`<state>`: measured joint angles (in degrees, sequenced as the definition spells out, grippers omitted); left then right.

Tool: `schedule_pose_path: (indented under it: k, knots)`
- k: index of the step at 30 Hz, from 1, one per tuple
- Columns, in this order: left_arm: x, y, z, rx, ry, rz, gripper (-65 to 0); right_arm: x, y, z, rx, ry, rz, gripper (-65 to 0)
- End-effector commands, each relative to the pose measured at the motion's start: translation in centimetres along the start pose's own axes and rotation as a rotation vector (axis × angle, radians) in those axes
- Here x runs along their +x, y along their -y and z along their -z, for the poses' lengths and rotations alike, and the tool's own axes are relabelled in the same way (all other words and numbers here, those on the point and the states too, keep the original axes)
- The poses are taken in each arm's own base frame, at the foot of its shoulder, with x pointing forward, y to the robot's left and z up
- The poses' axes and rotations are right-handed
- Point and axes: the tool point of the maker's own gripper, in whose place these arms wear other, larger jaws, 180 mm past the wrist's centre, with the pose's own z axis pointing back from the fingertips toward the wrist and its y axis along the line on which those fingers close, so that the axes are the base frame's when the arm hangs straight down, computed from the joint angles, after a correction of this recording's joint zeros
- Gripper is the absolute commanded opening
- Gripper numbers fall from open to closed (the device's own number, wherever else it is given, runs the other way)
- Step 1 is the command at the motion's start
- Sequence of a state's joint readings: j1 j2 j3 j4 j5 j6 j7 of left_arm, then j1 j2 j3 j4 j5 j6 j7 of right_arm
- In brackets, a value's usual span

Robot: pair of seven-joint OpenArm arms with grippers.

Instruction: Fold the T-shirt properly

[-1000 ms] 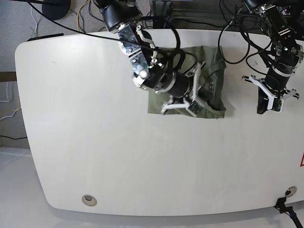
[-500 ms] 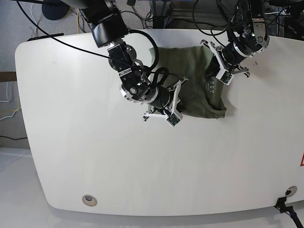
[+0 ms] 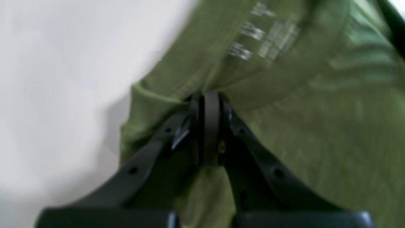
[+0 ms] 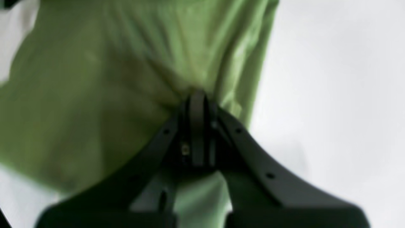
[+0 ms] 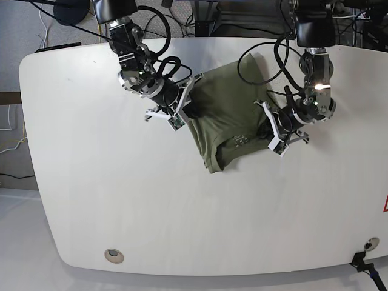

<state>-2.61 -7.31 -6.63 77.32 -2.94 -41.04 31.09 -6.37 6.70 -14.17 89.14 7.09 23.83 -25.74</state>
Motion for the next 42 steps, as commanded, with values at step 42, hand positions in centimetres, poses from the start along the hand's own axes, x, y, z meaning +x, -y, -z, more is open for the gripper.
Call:
schedule_pose_path:
  k: [42]
  knots:
    - [6.4, -0.9, -6.3, 0.170, 0.197, 0.132, -65.0, 9.1, 4.6, -0.3, -0.104, 0.195, -0.102, -65.0]
